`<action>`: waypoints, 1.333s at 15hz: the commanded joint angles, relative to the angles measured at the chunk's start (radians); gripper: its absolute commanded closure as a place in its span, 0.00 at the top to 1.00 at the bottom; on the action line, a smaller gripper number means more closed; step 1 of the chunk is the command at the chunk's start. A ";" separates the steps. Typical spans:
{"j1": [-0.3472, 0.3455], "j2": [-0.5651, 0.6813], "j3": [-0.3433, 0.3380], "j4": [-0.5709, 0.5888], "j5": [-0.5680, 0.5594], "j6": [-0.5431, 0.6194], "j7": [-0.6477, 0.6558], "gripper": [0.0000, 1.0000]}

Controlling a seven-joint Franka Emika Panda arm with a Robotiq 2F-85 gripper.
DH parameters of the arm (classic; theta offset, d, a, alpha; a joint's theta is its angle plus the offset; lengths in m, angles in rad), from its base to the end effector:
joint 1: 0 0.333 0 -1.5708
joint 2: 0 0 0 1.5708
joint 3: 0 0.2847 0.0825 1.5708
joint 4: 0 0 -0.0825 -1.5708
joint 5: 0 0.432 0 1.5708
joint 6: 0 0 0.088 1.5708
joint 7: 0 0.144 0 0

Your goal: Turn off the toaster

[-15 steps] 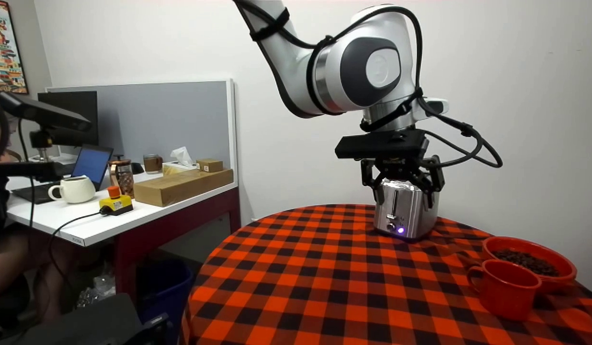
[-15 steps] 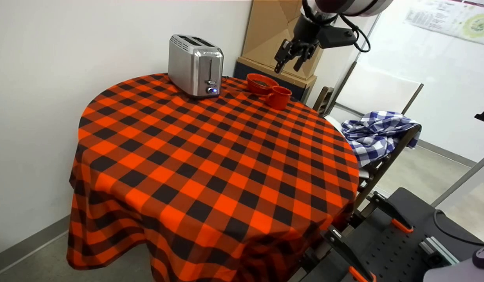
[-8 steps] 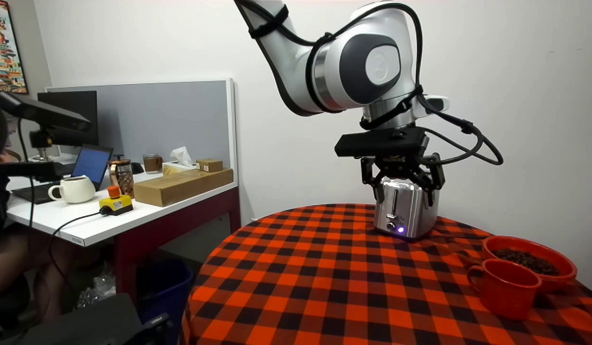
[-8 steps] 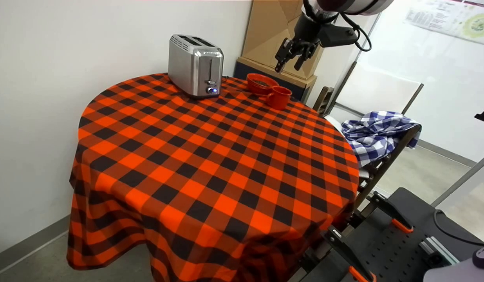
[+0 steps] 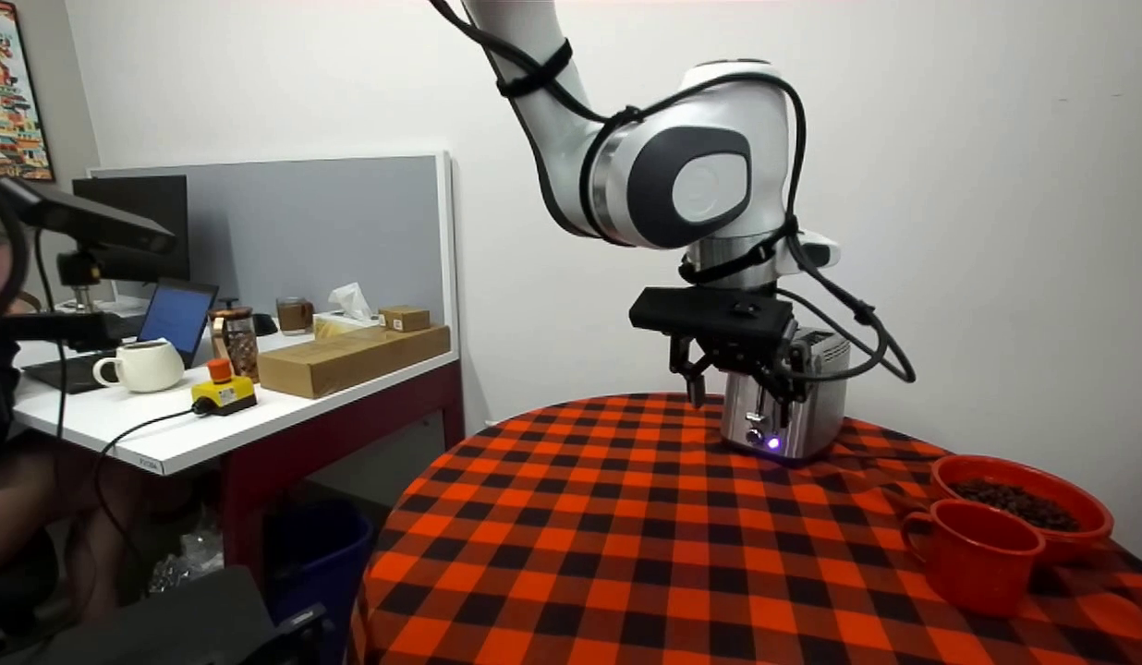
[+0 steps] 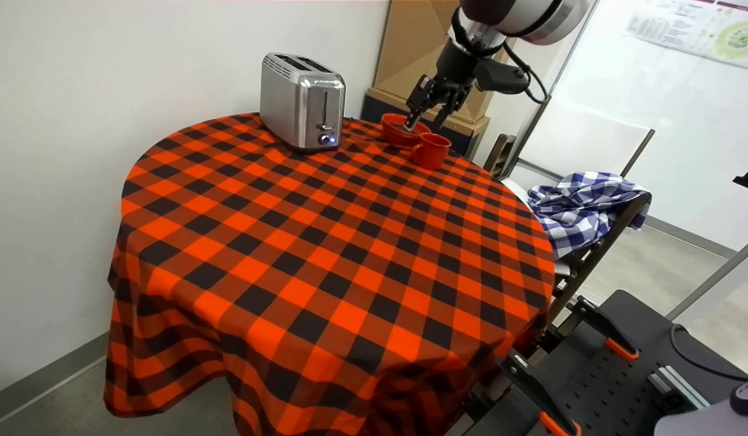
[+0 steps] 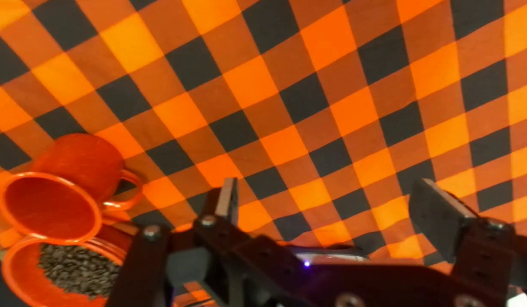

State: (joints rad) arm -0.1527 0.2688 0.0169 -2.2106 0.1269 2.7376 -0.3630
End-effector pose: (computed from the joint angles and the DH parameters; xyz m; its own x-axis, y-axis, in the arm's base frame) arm 0.6016 -0.0850 0.1787 0.9581 0.1130 0.2632 0.1139 -0.9934 0.0120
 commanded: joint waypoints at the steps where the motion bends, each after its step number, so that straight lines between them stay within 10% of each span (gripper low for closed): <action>1: -0.088 0.122 0.108 0.121 0.151 -0.043 -0.187 1.00; 20: 0.005 0.534 -0.012 0.592 -0.258 0.064 -0.057 1.00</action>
State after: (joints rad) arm -0.1570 0.7302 0.0180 -1.7091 -0.0986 2.7756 -0.4546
